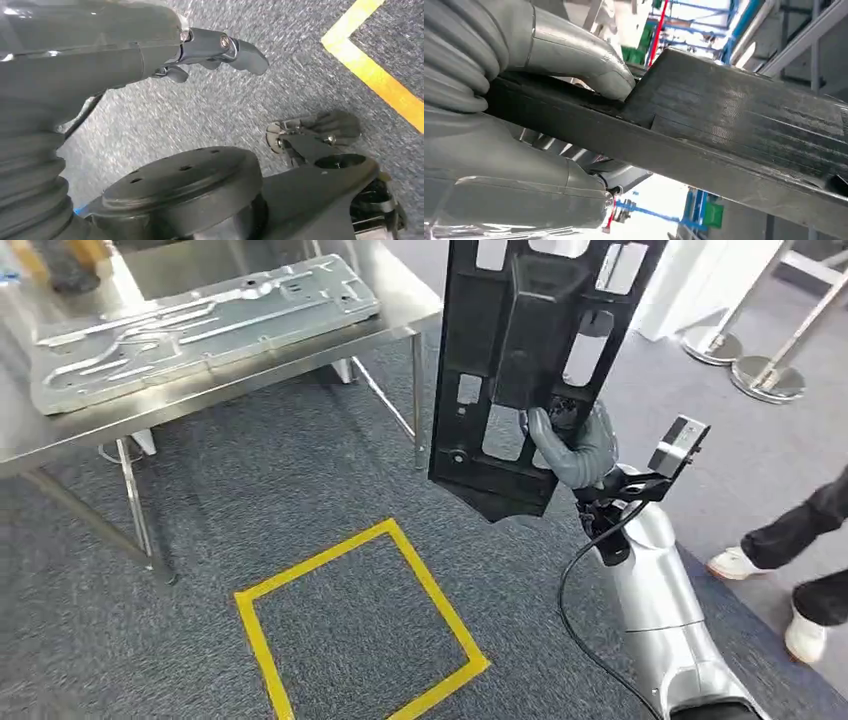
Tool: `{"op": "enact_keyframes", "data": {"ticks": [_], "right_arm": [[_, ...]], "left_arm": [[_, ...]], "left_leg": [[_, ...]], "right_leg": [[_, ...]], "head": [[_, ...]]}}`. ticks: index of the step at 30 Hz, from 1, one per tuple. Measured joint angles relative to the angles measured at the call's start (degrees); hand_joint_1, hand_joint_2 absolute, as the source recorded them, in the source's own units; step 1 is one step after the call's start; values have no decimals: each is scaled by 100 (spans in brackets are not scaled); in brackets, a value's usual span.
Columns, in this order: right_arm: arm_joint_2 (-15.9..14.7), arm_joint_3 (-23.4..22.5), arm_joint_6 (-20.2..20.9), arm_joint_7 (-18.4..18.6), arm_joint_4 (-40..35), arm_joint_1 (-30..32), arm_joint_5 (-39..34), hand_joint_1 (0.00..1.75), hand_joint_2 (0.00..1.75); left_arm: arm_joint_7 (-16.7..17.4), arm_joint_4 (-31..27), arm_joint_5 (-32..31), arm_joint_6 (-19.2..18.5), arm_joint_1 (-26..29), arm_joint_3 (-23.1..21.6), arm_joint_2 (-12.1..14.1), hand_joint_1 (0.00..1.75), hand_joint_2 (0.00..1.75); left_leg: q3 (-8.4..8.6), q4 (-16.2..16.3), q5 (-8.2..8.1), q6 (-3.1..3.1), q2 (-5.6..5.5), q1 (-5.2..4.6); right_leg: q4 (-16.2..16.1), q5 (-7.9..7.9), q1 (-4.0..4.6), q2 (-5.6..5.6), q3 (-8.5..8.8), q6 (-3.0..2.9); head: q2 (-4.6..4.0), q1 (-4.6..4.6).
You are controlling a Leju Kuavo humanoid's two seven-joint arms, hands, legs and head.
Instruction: Take the parts from the cabinet and place them on the table.
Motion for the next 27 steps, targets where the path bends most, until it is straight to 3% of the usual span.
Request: {"op": "enact_keyframes", "data": {"ticks": [1, 4, 5, 6, 7, 8, 10, 11, 12, 13, 15, 16, 17, 19, 20, 21, 22, 23, 25, 26, 27], "right_arm": [[24, -11, 4, 4, 7, -5, 2, 175, 175], [33, -42, 33, 11, 17, 4, 0, 175, 175], [33, -41, 33, 11, 17, -1, 0, 175, 175], [33, -41, 53, 2, 17, -13, -7, 175, 175], [29, -42, 76, -15, 26, -24, -15, 175, 175], [-5, -42, 96, -29, 42, -37, -20, 175, 175], [-33, -41, 103, -42, 85, -33, -24, 175, 175], [-33, -42, 107, -44, 107, -29, -26, 175, 175], [-33, -42, 111, -46, 131, -29, -31, 175, 175], [-33, -42, 129, -59, 149, -30, -50, 175, 175], [-33, -41, 168, -90, 164, -39, -136, 175, 175], [-33, -42, 177, -112, 177, -58, -166, 175, 175], [-33, -41, 188, -120, 190, -70, -195, 175, 175], [-5, -39, 197, -120, 216, -63, -201, 175, 175], [0, -42, 197, -120, 230, -65, -199, 175, 175], [0, -42, 197, -120, 238, -68, -199, 175, 175], [24, -42, 190, -125, 249, -75, -201, 175, 175], [28, -41, 184, -129, 262, -76, -201, 175, 175], [44, -42, 175, -131, 308, -61, -199, 175, 175], [50, -42, 168, -131, 328, -45, -199, 175, 175], [50, -42, 164, -129, 352, -38, -199, 175, 175]], "left_arm": [[-2, 0, -13, 0, -7, 0, -7, 0, 175], [-7, 0, -39, -26, 4, -2, -9, 0, 175], [-4, 0, -46, -31, -1, -2, -9, 0, 175], [0, 0, -46, -31, 4, -2, -11, 0, 175], [11, 0, -48, -29, 4, -2, -11, 0, 175], [2, -2, -44, -33, -8, 0, 8, 0, 175], [-18, -7, -37, -35, -54, 2, 28, 0, 175], [-26, -7, -33, -35, -68, 2, 28, 0, 175], [-26, -7, -35, -35, -70, 2, 28, 0, 175], [-26, -7, -37, -26, -54, 2, 28, 0, 175], [-20, -7, -46, 7, -21, 0, 30, 0, 175], [-28, -7, -48, 11, -1, 0, 33, 0, 175], [-31, -7, -48, 15, 9, 0, 35, 0, 175], [-44, -7, -50, 20, 27, 0, 35, 0, 175], [-44, -7, -50, 22, 26, 0, 35, 0, 175], [-44, -7, -48, 22, 30, 0, 26, 0, 175], [-44, -7, -48, 24, 24, 0, 26, 0, 175], [-44, -7, -50, 30, 19, -2, 26, 0, 175], [-44, -7, -48, 33, 21, -2, 24, 0, 175], [-44, -7, -50, 33, 26, -2, 26, 0, 175], [-44, -7, -48, 35, 26, -2, 26, 0, 175]], "left_leg": [[-47, 47, -8, -39, -56, -32], [-85, 1, 39, -139, -220, 42], [-95, 4, 32, -173, -272, 22], [-117, 87, -30, -194, -107, 12], [-221, 340, -199, -217, 104, -6], [-399, 762, -415, -240, 219, 0], [-748, 1620, -751, -262, 300, 1], [-807, 1786, -759, -264, 314, 2], [-722, 1644, -633, -261, 337, 8], [-515, 1254, -413, -251, 383, 12], [7, 185, 28, -218, 566, 11], [103, 92, -85, -202, 643, -40], [101, -52, -110, -161, 618, -45], [58, -26, -106, -106, 569, -51], [78, -81, -76, -53, 537, -46], [110, -119, -50, -20, 528, -13], [111, -127, -43, 11, 517, -12], [111, -126, -43, 23, 513, -12], [111, -118, -53, 44, 486, -24], [113, -114, -58, 50, 465, -28], [123, -109, -64, 54, 440, -28]], "right_leg": [[-118, -85, -8, 187, 59, -15], [-104, -72, 52, 42, 43, -103], [-157, -49, -1, -19, 60, -151], [-194, -35, -3, -101, 101, -177], [-204, -43, 0, -152, 122, -218], [-202, -50, 8, -216, 131, -232], [-197, -69, 20, -364, 146, -252], [-194, -75, 23, -425, 149, -249], [-193, -84, 26, -492, 157, -245], [-190, -97, 26, -554, 173, -239], [-186, -133, 29, -613, 220, -186], [-191, -131, 62, -655, 199, -161], [-175, -118, 70, -677, 164, -137], [-203, -96, 74, -739, 158, -88], [-207, -103, 73, -760, 173, -37], [-155, -159, 47, -629, 164, -3], [65, -312, 45, -425, 55, 2], [430, -508, 50, -340, -129, 6], [1403, -866, 64, -277, -639, 27], [1638, -874, 65, -277, -783, 29], [1572, -739, 65, -277, -786, 22]], "head": [[2, 0], [2, 0], [2, 0], [2, 0], [2, -4], [2, 0], [2, 0], [2, -2], [2, 0], [2, -2], [2, 0], [2, 0], [2, -2], [2, -2], [2, -2], [2, 0], [2, -2], [2, 0], [2, 0], [2, 0], [2, 0]]}}
